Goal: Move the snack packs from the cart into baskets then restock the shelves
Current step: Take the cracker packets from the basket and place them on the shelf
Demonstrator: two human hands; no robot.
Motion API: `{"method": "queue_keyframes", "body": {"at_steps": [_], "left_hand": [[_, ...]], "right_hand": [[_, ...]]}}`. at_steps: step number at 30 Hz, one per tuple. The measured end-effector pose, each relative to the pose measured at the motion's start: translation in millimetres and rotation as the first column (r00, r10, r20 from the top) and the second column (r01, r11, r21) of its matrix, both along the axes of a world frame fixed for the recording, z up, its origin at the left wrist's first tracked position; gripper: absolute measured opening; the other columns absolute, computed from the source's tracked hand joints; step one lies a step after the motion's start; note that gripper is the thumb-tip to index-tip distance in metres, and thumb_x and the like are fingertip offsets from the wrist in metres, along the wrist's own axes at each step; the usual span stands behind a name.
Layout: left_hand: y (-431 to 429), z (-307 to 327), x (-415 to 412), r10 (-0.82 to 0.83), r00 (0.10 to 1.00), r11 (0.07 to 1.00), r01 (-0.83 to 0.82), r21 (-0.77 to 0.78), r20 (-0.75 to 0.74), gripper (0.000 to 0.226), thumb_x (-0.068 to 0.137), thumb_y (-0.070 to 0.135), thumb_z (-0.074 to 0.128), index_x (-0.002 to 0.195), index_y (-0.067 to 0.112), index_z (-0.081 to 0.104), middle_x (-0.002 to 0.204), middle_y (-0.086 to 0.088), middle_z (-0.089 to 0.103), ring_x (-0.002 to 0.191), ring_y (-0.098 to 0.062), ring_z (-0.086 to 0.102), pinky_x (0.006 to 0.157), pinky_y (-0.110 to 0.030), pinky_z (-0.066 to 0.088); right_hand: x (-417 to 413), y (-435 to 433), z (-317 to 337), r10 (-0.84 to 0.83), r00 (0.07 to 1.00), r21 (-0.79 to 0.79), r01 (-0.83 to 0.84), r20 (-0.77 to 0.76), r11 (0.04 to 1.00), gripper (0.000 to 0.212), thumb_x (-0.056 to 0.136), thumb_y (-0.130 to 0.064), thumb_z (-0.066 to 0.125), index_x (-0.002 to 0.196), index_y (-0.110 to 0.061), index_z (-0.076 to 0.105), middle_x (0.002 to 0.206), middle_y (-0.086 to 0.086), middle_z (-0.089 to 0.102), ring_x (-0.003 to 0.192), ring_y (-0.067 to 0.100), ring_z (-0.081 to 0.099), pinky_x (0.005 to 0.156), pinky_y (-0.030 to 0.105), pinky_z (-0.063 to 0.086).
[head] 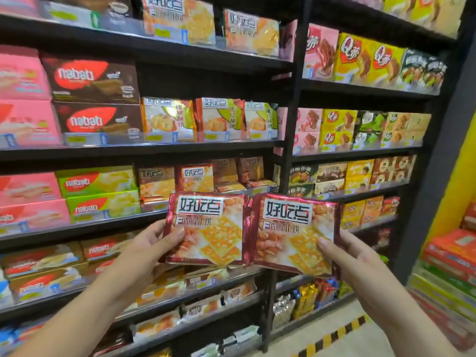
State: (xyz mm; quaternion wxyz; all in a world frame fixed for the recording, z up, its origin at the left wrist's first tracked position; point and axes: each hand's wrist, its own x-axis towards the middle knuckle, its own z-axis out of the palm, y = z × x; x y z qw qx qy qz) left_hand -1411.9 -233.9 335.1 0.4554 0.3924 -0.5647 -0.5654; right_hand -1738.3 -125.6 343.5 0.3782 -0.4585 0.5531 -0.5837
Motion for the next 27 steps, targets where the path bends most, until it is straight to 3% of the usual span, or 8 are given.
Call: {"method": "queue_keyframes", "body": {"at_steps": [2,7,11,14,17,21,24,27], "left_hand": [[-18,4,-16,0.040,0.999,0.999,-0.040,0.000,0.017,0.042,0.090,0.034,0.068,0.130,0.024,0.063,0.117,-0.003,0.077,0.106,-0.020,0.075,0.091,-0.038,0.053],[-76,8,-45,0.169,0.985,0.985,-0.168,-0.037,0.024,0.032,0.091,0.029,0.066,0.122,0.024,0.066,0.110,-0.003,0.079,0.089,-0.013,0.077,0.079,-0.031,0.053],[-135,3,-59,0.214,0.977,0.977,-0.213,-0.027,0.022,0.040,0.087,0.034,0.069,0.126,0.029,0.063,0.115,0.001,0.077,0.099,-0.017,0.076,0.092,-0.041,0.053],[-179,-4,-66,0.260,0.966,0.965,-0.260,-0.015,-0.011,0.047,0.085,0.041,0.076,0.129,0.030,0.062,0.118,0.001,0.077,0.104,-0.018,0.075,0.098,-0.046,0.052],[-224,-8,-74,0.273,0.962,0.962,-0.273,-0.006,-0.031,0.069,0.069,0.054,0.087,0.129,0.031,0.063,0.120,0.001,0.076,0.108,-0.020,0.074,0.100,-0.049,0.051],[-277,-12,-91,0.295,0.955,0.955,-0.295,-0.003,-0.041,0.046,0.085,0.037,0.072,0.129,0.028,0.064,0.119,-0.001,0.076,0.110,-0.021,0.073,0.100,-0.047,0.051],[-299,-15,-104,0.314,0.949,0.949,-0.314,0.009,-0.040,0.044,0.088,0.033,0.068,0.131,0.024,0.062,0.121,-0.004,0.075,0.111,-0.023,0.073,0.098,-0.046,0.052],[-311,-16,-116,0.342,0.939,0.940,-0.341,0.030,-0.029,0.041,0.092,0.028,0.066,0.132,0.024,0.060,0.120,-0.005,0.076,0.110,-0.024,0.073,0.097,-0.046,0.053]], "right_hand": [[-18,-34,2,0.033,0.999,-0.001,-0.033,0.009,0.999,0.033,0.090,-0.032,0.069,0.122,-0.028,0.065,0.110,-0.005,0.077,0.102,0.016,0.074,0.095,0.043,0.055],[-52,-121,2,0.124,0.992,-0.013,-0.125,-0.020,0.992,0.035,0.087,-0.040,0.070,0.121,-0.035,0.064,0.109,-0.013,0.076,0.099,0.008,0.074,0.088,0.032,0.055],[-69,-197,1,0.181,0.983,-0.007,-0.181,-0.024,0.983,0.027,0.091,-0.037,0.068,0.117,-0.037,0.064,0.106,-0.013,0.077,0.097,0.007,0.074,0.084,0.030,0.054],[-76,-253,-1,0.220,0.975,0.004,-0.220,-0.042,0.976,0.030,0.092,-0.035,0.068,0.122,-0.032,0.065,0.113,-0.010,0.076,0.104,0.010,0.073,0.092,0.033,0.053],[-85,-310,3,0.259,0.965,0.020,-0.258,-0.044,0.966,0.032,0.093,-0.034,0.067,0.124,-0.032,0.065,0.114,-0.011,0.075,0.104,0.008,0.072,0.089,0.031,0.052],[-102,-371,3,0.292,0.953,0.023,-0.291,-0.083,0.956,0.027,0.095,-0.031,0.063,0.122,-0.032,0.065,0.113,-0.010,0.076,0.102,0.008,0.073,0.079,0.024,0.053],[-114,-405,-4,0.304,0.951,0.039,-0.301,-0.065,0.953,0.029,0.094,-0.035,0.065,0.123,-0.031,0.065,0.115,-0.008,0.076,0.103,0.011,0.073,0.085,0.032,0.053],[-126,-433,-8,0.342,0.935,0.054,-0.338,-0.090,0.939,0.027,0.094,-0.036,0.064,0.121,-0.032,0.065,0.111,-0.011,0.076,0.100,0.007,0.073,0.082,0.029,0.053]]}}
